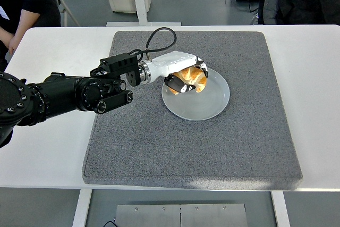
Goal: Place the bread on the plate
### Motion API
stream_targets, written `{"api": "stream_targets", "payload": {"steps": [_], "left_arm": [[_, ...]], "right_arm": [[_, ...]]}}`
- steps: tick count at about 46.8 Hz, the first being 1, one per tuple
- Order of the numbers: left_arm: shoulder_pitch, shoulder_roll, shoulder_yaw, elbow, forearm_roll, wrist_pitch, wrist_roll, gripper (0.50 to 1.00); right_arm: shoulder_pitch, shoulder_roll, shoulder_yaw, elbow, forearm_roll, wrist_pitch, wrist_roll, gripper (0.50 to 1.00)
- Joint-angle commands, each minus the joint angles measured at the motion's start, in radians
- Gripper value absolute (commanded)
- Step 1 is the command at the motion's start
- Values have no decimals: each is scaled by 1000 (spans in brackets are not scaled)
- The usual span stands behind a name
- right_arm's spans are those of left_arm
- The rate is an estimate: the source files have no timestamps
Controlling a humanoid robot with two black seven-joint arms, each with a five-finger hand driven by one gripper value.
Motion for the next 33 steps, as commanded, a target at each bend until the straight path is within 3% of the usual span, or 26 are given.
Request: {"api": "stream_targets", "payload": {"steps": [1, 21, 33], "left_arm": [[10, 0, 1, 2, 0, 1, 0, 500], [27, 0, -5, 2, -2, -2, 0, 504], [33, 0, -6, 2, -2, -2, 0, 651]], "right_arm": [[0, 0, 1, 1, 0, 0, 0, 1000], [0, 0, 1, 1, 0, 0, 0, 1000], [0, 0, 1, 3, 0, 0, 0, 1000]]}}
